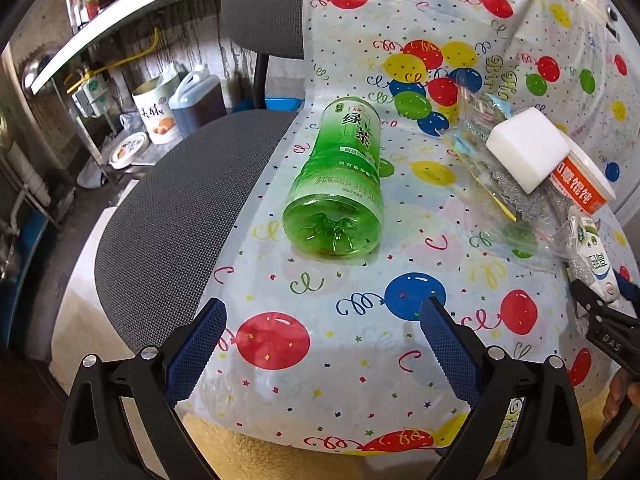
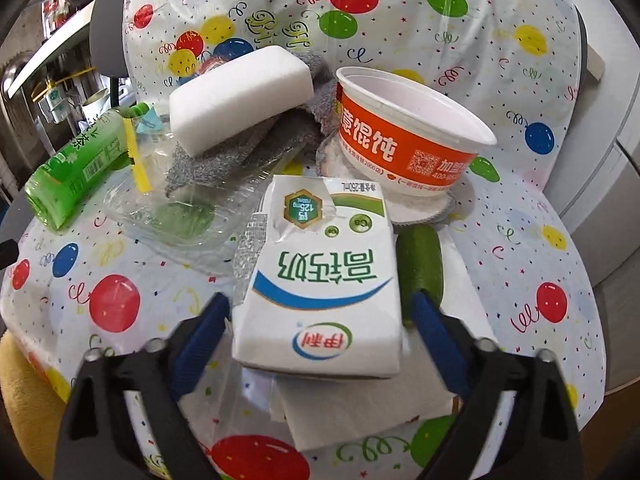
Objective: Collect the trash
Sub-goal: 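Grasp the green tea bottle with left tool while right tool grasps the milk carton, then carry bottle and carton to the wastebasket and open both tools to drop them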
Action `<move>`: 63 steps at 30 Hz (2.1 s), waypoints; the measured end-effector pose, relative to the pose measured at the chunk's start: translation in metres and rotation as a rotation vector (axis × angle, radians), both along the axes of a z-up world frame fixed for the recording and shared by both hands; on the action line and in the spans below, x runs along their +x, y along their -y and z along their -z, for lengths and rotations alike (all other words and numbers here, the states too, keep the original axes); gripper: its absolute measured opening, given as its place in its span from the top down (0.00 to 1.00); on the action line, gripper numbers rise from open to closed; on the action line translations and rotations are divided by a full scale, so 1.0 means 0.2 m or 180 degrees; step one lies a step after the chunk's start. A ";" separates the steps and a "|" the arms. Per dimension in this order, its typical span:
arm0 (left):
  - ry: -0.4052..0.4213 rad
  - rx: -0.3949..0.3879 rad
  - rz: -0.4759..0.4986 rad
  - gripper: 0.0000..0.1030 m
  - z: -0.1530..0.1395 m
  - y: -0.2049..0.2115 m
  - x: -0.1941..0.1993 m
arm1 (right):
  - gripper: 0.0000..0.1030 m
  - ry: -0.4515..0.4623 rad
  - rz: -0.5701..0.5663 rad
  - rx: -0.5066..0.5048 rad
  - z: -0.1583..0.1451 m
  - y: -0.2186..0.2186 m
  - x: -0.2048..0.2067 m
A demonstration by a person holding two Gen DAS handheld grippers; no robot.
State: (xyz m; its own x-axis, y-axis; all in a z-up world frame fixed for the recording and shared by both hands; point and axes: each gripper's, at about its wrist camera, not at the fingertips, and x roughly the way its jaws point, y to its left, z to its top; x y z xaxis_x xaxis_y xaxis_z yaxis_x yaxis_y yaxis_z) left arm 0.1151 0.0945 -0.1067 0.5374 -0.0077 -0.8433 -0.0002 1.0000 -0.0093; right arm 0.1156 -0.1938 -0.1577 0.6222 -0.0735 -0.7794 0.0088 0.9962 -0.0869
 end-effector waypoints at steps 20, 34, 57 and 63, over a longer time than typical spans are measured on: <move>-0.0368 -0.0062 0.0086 0.10 0.05 0.10 0.73 | 0.27 0.0520 0.0131 0.0268 -0.26 0.24 -0.29; 0.0150 -0.0016 0.0237 0.46 -0.06 0.10 0.56 | 0.27 0.0589 0.0112 0.0450 -0.29 0.29 -0.35; 0.0631 -0.0823 0.2663 0.46 -0.22 1.66 -0.58 | 0.27 0.0798 0.1774 0.0269 -0.32 1.12 -1.33; 0.0079 -0.0773 0.3332 0.46 -0.01 2.22 -0.77 | 0.27 0.0506 0.2382 0.0476 -0.04 1.47 -1.62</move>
State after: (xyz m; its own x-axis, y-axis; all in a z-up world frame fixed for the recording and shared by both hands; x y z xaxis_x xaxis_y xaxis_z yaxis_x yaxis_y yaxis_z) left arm -0.0385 -0.3496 -0.1046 0.1832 -0.6401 -0.7461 0.8583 0.4742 -0.1960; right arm -0.2075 -0.4885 -0.1506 0.5535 -0.4190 -0.7198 0.6845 0.7212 0.1065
